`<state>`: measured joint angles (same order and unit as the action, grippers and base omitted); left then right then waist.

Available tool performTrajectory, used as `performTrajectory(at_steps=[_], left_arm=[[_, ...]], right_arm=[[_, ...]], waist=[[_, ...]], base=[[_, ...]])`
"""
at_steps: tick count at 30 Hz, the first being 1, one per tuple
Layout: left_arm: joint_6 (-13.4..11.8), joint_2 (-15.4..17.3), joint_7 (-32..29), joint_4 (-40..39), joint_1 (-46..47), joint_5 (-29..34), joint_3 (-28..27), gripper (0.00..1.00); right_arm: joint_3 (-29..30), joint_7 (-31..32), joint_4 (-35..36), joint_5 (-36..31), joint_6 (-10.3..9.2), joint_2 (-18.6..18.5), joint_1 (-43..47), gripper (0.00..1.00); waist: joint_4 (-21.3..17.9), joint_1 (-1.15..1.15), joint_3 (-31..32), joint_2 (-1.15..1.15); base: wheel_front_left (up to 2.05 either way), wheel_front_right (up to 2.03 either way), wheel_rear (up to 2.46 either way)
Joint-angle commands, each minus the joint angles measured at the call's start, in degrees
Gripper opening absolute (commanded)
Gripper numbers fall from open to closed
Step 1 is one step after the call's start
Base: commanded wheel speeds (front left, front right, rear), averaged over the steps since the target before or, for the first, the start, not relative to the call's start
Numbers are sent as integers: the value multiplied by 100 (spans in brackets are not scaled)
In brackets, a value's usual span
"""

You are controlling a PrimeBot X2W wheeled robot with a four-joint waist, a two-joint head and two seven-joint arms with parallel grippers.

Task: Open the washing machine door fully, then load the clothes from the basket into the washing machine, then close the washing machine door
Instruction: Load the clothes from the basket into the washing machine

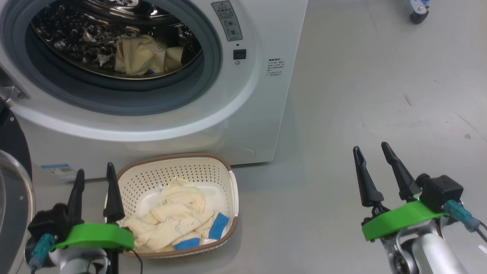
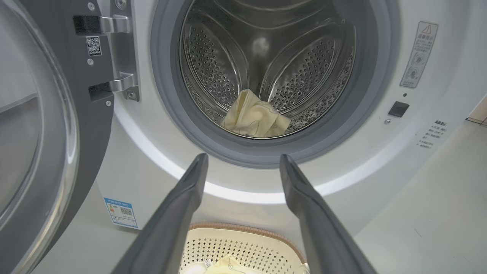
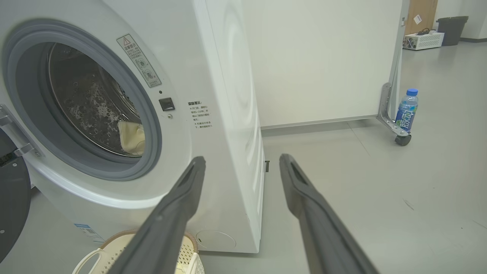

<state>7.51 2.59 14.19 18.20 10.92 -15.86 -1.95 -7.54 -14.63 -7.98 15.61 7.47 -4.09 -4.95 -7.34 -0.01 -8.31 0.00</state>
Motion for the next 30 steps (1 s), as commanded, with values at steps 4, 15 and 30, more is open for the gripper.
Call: performTrajectory(at_steps=[4,15,30], left_arm=[[-3,42,81,-410,-278,88,-350,100],[-89,30,81,-746,-1060,-127,-530,100],[-254,30,81,-966,-1435,-246,-631,100]], right_arm=[[-94,-37,174,-47,2,-86,45,100],[-63,-37,150,-50,2,-113,216,100],[-39,-37,141,-41,2,-109,360,100]], waist=[[-22,1,74,0],[-52,1,281,0],[-65,1,470,0]], base=[[0,0,0],[0,0,0],[0,0,0]])
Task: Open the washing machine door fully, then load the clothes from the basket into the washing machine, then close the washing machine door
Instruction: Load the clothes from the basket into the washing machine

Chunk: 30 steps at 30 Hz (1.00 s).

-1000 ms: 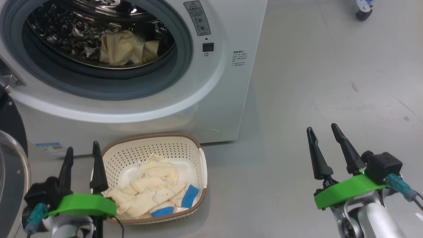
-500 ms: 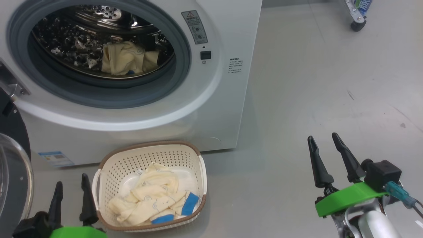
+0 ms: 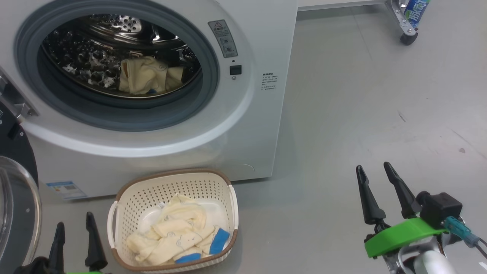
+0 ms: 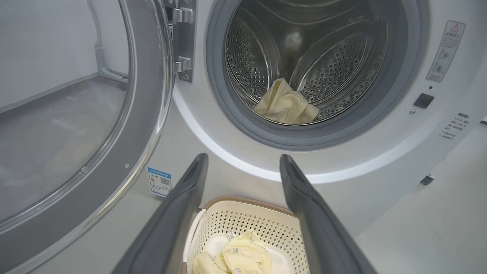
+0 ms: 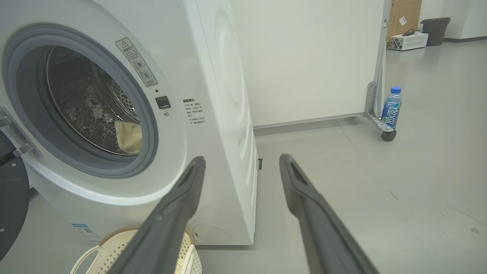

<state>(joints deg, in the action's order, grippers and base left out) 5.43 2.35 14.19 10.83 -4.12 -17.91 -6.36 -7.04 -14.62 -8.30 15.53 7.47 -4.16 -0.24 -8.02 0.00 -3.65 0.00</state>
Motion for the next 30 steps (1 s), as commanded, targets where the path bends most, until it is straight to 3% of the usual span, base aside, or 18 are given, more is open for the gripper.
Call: performTrajectory(at_steps=[1,16,30], left_arm=[[-51,54,81,-232,66,-44,-189,100],[-106,53,81,36,125,59,-29,100],[29,140,-100,1491,1149,425,488,100]], right_arm=[[-95,-38,174,-34,2,-103,-108,100],[-155,-38,178,-24,2,-106,-115,100],[-287,-38,232,35,2,-6,-459,100]], waist=[[6,0,8,0],[28,0,1,0],[-319,0,-635,0]], base=[[0,0,0],[0,0,0],[0,0,0]])
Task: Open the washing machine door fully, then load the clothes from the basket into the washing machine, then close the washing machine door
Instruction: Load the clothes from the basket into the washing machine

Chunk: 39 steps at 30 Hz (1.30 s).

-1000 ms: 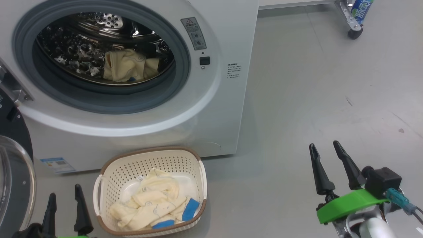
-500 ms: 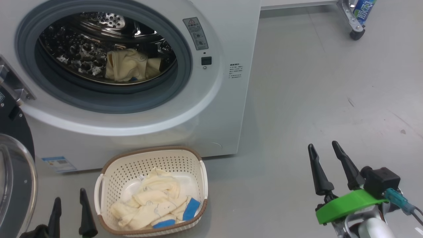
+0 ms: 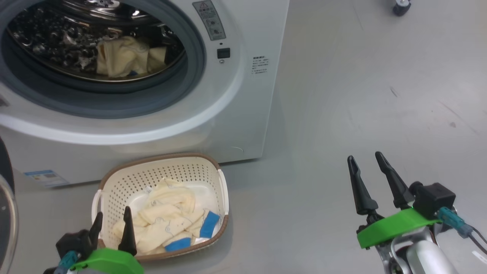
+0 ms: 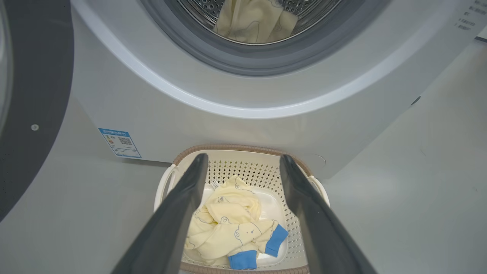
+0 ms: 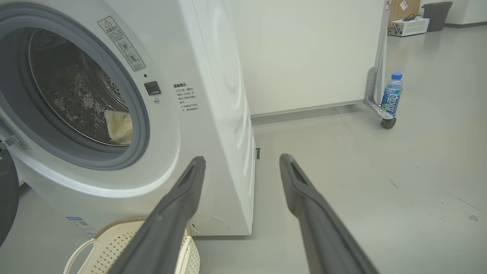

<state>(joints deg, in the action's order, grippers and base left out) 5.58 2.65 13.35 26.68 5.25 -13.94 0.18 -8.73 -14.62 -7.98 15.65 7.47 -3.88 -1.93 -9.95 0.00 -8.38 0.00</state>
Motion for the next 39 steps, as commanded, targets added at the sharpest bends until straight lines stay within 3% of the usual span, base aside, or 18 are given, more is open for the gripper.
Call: performTrajectory(at_steps=[1,23,31,39], left_arm=[[12,123,-126,28,308,22,-149,100],[-29,600,-1448,1875,2085,-335,-254,100],[-156,826,-1954,2662,2725,-379,-257,100],[-322,1066,-2079,3202,3238,-461,-339,100]], right_arm=[[-127,-38,205,29,2,-20,-330,100],[-409,-38,357,428,2,99,-1223,100],[-618,-38,420,634,2,100,-1549,100],[-788,-38,518,777,2,100,-1856,100]], waist=[[-168,0,-234,0],[-993,0,-1885,0],[-1190,0,-2525,0],[-1379,0,-3142,0]], base=[[0,0,0],[0,0,0],[0,0,0],[0,0,0]])
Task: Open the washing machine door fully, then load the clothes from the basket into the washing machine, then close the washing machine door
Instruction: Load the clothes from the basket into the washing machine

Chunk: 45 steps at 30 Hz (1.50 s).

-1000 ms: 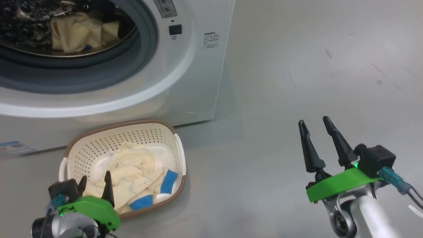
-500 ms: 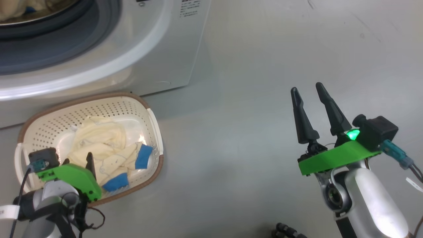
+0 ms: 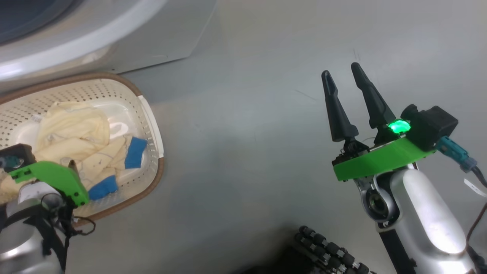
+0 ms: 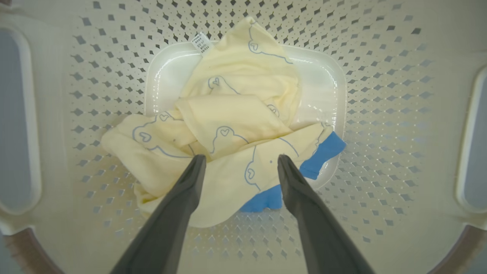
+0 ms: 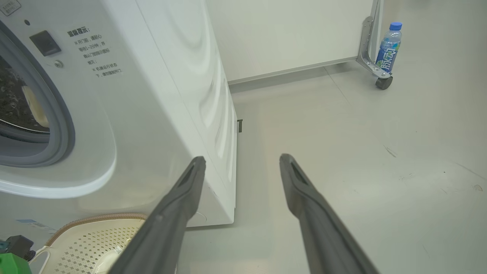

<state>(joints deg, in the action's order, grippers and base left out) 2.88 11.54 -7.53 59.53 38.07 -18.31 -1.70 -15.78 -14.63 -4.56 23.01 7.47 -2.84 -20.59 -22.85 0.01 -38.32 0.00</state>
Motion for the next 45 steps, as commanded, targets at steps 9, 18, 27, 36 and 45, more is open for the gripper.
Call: performTrajectory(at_steps=[9,18,27,36,45], left_arm=[[-64,401,133,246,501,-30,-100,100],[-42,552,261,452,878,-30,-25,100],[-11,595,351,610,1189,-19,78,100],[-5,593,431,813,1440,19,223,100],[6,595,473,968,1710,54,367,100]], right_arm=[[-192,-37,252,155,2,-4,-193,100],[-226,-37,314,181,2,-4,-272,100],[-248,-37,330,155,2,-4,-337,100],[-265,-37,338,150,2,-4,-370,100],[-194,-37,369,126,2,-4,-333,100]], waist=[[-209,-1,-784,0],[-258,-1,-1171,0],[-271,-1,-1412,0],[-310,-1,-1577,0],[-296,-1,-1717,0]], base=[[0,0,0],[0,0,0],[0,0,0],[0,0,0],[0,0,0]])
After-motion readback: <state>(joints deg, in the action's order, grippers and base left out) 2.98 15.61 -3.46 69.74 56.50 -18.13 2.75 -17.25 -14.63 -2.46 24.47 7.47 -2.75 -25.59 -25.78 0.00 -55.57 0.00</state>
